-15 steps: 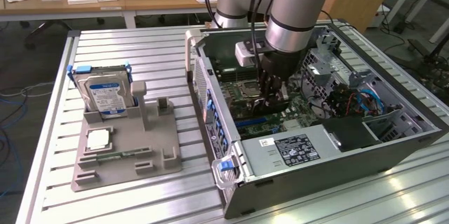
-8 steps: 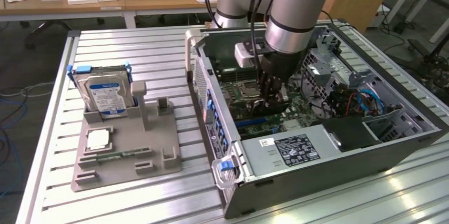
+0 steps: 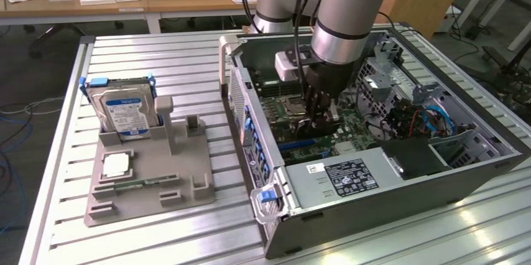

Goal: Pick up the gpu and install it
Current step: 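Insert the gpu into the slot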

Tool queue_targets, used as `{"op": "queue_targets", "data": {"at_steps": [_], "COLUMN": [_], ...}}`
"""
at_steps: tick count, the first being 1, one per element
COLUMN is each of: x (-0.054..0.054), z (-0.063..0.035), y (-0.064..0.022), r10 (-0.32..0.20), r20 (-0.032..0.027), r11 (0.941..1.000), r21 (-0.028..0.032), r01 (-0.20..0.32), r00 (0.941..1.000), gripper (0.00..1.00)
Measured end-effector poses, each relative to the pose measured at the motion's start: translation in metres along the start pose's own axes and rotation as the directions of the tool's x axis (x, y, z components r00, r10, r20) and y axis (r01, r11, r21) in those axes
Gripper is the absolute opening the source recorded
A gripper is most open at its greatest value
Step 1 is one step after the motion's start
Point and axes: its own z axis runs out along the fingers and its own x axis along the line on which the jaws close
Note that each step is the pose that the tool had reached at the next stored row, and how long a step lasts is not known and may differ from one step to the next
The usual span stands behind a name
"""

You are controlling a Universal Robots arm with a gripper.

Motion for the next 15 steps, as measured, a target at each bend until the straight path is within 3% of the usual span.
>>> {"op": "queue_targets", "data": {"at_steps": [15], "x": [0.0004], "z": [0.0000], "y": [0.0068], "r10": [0.000], "r20": [-0.0001], "r11": [1.0000], "r21": [0.0000], "r01": [0.000], "r00": [1.0000], "gripper": [0.27]}}
